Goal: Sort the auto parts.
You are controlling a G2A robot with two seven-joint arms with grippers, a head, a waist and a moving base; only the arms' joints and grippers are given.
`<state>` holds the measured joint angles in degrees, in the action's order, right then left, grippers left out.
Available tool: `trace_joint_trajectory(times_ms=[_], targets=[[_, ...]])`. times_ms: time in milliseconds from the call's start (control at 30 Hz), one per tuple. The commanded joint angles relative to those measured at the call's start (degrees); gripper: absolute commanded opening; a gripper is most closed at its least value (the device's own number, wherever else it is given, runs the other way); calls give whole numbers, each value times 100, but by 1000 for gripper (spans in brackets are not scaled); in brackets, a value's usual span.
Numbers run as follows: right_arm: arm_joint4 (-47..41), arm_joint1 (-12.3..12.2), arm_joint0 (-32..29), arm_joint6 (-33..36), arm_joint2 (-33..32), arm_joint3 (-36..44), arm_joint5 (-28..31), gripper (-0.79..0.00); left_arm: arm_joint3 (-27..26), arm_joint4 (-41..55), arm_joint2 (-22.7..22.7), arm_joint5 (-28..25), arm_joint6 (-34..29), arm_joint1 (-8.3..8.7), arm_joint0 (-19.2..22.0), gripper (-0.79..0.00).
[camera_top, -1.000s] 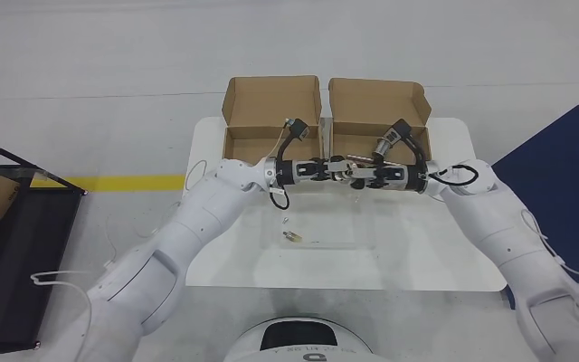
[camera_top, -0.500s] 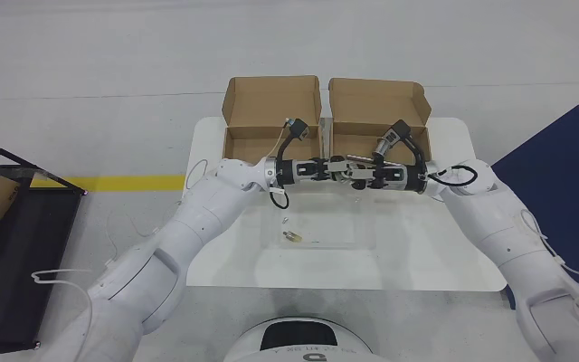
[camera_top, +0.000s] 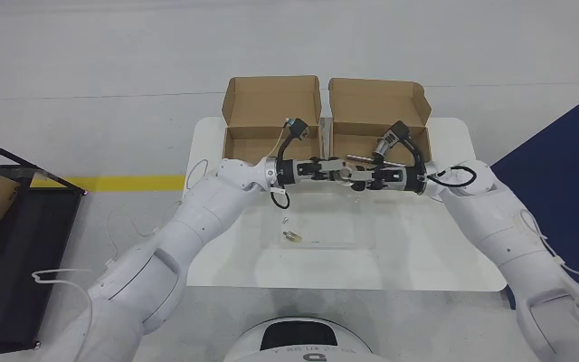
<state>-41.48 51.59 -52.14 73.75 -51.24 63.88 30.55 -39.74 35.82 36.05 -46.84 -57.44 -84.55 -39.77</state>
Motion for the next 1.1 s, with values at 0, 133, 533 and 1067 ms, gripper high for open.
trace_joint_trajectory(times_ms=[0, 133, 533, 1067], targets=[[-38, -1, -5, 2, 1, 13, -2, -785, -4, 8, 3, -6, 6, 3, -3, 0], [-192, -23, -40, 43, -59, 68, -43, -785, -25, 48, 18, -10, 10, 11, -9, 0], [-637, -373, -606, 115, -1159, -557, -114, -785, -288, 480, 229, 3, -3, 127, -148, 0], [356, -45, 465, -100, -756, -3416, -204, -785, -421, 562, 278, 114, -114, 185, -188, 0]])
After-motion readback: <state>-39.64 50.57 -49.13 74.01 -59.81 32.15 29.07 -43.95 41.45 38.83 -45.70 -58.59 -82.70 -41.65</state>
